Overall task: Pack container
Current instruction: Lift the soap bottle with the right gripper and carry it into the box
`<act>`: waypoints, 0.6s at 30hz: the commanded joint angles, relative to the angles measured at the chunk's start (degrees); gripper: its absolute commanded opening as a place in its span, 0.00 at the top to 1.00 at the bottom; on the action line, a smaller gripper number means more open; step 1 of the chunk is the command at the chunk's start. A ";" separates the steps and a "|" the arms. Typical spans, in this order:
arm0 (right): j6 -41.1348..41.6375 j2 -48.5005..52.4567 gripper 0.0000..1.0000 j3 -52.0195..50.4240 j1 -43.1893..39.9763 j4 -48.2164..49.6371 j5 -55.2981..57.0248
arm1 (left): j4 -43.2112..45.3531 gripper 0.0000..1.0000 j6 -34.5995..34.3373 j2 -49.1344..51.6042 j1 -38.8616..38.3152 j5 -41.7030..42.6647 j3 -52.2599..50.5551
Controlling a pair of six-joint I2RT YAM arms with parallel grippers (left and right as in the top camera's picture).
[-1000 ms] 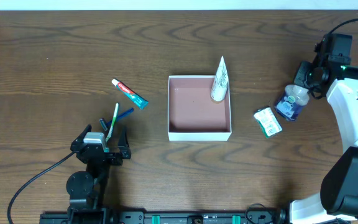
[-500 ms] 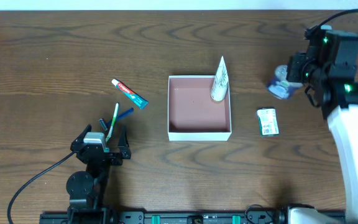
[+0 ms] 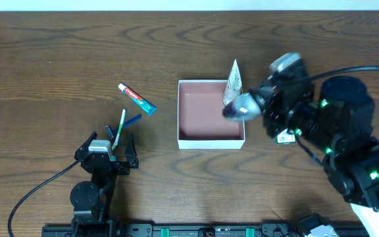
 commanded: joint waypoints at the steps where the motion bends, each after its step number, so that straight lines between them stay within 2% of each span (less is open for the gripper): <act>1: -6.80 0.70 0.91 0.92 4.42 -0.46 -0.70 | -1.92 0.02 0.17 -0.09 0.35 0.85 -0.98; 5: -11.67 4.33 0.92 0.90 7.74 -1.38 -0.63 | -1.92 0.02 0.17 -0.09 0.35 0.85 -0.98; 9: -11.91 9.31 0.95 0.90 8.55 -1.09 1.51 | -1.92 0.02 0.17 -0.09 0.35 0.85 -0.98; 18: -3.72 19.17 0.97 0.90 8.55 0.81 9.25 | -1.92 0.02 0.17 -0.09 0.35 0.85 -0.98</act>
